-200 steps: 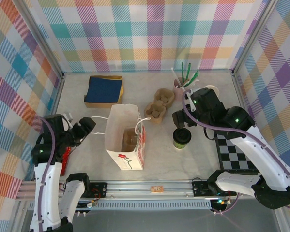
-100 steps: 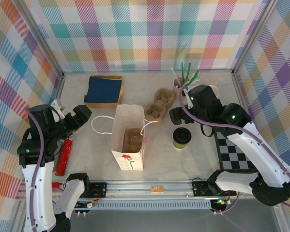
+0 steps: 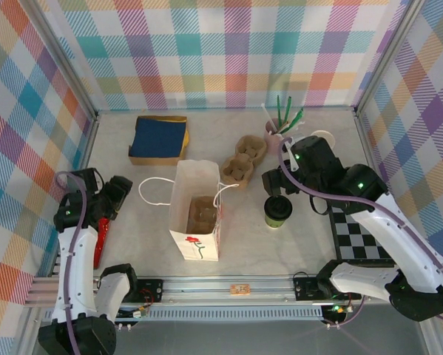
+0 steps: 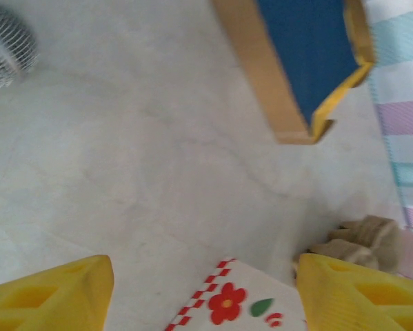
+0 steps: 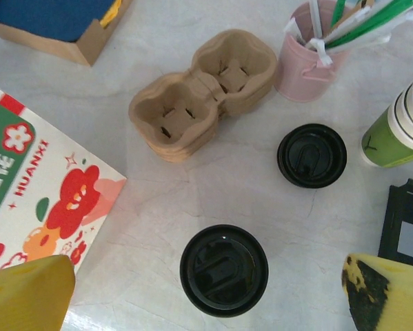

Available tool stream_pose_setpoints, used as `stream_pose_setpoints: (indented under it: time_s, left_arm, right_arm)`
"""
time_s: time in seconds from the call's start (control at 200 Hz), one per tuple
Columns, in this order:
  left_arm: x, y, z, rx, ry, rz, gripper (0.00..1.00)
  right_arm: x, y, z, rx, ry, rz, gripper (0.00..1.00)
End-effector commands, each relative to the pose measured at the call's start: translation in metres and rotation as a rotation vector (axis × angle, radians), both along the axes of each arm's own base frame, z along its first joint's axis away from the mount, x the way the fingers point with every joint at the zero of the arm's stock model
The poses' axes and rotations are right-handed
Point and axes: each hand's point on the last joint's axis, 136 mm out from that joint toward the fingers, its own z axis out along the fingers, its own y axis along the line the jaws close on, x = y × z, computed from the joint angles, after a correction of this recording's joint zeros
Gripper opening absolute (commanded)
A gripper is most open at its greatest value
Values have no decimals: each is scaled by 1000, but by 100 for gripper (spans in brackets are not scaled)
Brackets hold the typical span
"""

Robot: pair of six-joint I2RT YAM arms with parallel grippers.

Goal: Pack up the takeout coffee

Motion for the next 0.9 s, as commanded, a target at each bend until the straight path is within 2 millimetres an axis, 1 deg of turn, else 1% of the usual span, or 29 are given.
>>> stream_pose_setpoints:
  time_s: [0.0, 0.05, 0.155, 0.24, 0.33, 0.41, 0.565, 0.665, 0.74, 0.895]
  left_arm:
    - [2, -8, -14, -61, -22, -24, 63]
    - [-3, -20, -29, -71, 9, -72, 56]
    - [-25, -43, -61, 31, 119, -172, 53]
    - [-39, -62, -84, 20, 152, -207, 51]
    - [-49, -74, -100, 1, 164, -219, 47]
    - [-56, -87, -113, -4, 188, -260, 46]
    - [-64, -122, -133, 18, 213, -367, 44]
    - [-65, -138, -146, 46, 236, -404, 44]
    - [-62, -146, -146, 37, 229, -418, 43]
    - [-57, -155, -140, 35, 204, -434, 42]
  right_arm:
    - [3, -5, -5, -2, -4, -36, 99]
    - [5, -5, -6, -4, -5, -42, 99]
    - [10, -6, -9, -13, -7, -53, 99]
    - [14, -5, -12, -10, 4, -61, 99]
    - [16, -3, -15, -4, 15, -68, 99]
    - [19, -4, -18, -8, 31, -75, 99]
    - [21, -5, -22, -2, 51, -88, 99]
    - [21, -5, -20, 18, 50, -95, 99]
    - [21, -6, -17, 24, 42, -97, 99]
    - [21, -10, -14, 18, 34, -105, 99]
